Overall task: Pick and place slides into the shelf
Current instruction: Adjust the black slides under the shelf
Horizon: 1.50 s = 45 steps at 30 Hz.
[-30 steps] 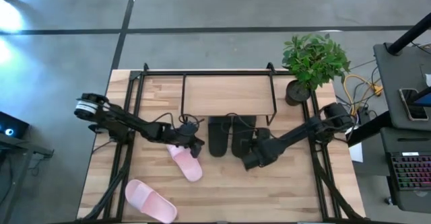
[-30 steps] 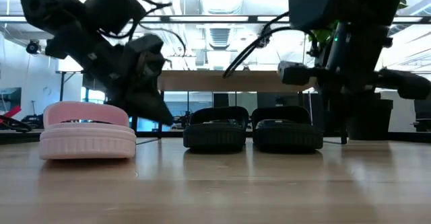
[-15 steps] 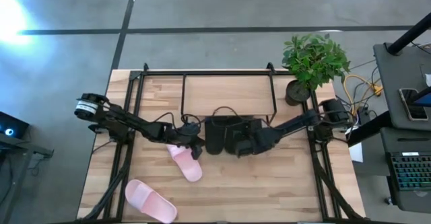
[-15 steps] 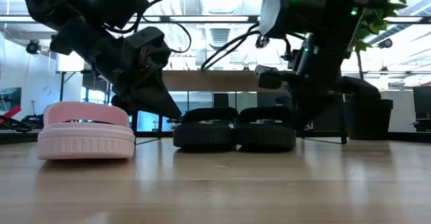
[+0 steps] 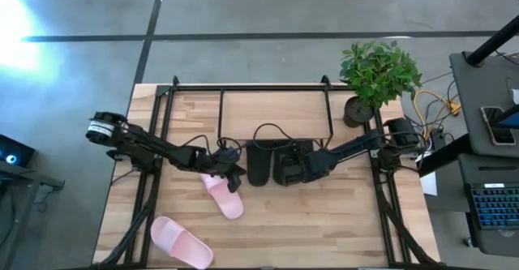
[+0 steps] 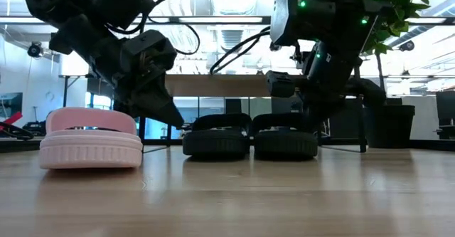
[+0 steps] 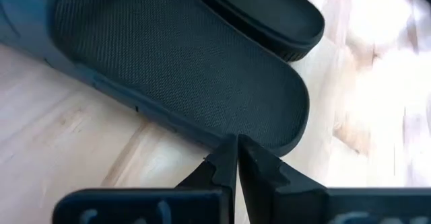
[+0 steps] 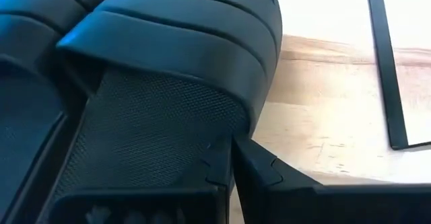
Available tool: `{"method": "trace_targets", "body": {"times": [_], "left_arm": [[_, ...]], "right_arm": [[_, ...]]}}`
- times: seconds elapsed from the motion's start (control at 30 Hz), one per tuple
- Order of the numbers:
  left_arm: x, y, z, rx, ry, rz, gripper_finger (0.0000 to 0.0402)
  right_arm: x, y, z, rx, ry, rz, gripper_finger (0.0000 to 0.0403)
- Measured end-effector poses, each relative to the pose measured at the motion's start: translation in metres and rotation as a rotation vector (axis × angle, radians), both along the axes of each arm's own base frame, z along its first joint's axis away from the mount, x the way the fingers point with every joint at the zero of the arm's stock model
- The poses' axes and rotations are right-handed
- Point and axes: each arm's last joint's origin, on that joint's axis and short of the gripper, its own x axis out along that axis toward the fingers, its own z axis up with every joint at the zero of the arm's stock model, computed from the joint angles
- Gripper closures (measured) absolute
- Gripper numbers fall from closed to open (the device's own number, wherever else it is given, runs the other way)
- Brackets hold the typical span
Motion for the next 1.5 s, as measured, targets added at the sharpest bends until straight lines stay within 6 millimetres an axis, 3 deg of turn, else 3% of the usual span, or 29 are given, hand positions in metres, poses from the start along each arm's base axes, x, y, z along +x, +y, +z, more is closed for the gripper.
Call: {"method": "trace_targets", "body": {"times": [0.2, 0.33, 0.43, 0.53, 0.67, 0.93, 1.17, 1.5], "left_arm": [[-0.017, 0.0, 0.017, -0.003, 0.036, -0.011, 0.0402], [-0.033, -0.005, 0.035, -0.002, 0.026, -0.046, 0.0402], [-0.046, -0.005, 0.037, 0.018, 0.056, -0.047, 0.0402], [-0.054, -0.003, 0.042, 0.039, 0.065, -0.061, 0.0402], [-0.06, -0.002, 0.059, 0.022, -0.031, -0.062, 0.0402], [-0.065, -0.005, 0.063, 0.058, -0.031, -0.133, 0.0402], [-0.068, -0.007, 0.068, 0.056, -0.067, -0.138, 0.0402], [-0.067, -0.006, 0.067, 0.076, -0.061, -0.127, 0.0402]], "right_arm": [[-0.005, 0.017, 0.01, 0.035, -0.057, 0.021, 0.0394], [-0.012, 0.043, 0.023, 0.115, -0.116, 0.074, 0.0394], [-0.011, 0.066, 0.03, 0.225, -0.178, 0.145, 0.0394], [-0.004, 0.089, 0.03, 0.347, -0.284, 0.205, 0.0394], [0.004, 0.106, 0.014, 0.388, -0.38, 0.182, 0.0394], [0.02, 0.106, -0.027, 0.333, -0.294, 0.118, 0.0394], [0.03, 0.1, -0.028, 0.27, -0.284, 0.09, 0.0394], [0.025, 0.059, -0.028, 0.13, -0.126, -0.024, 0.0394]]}}
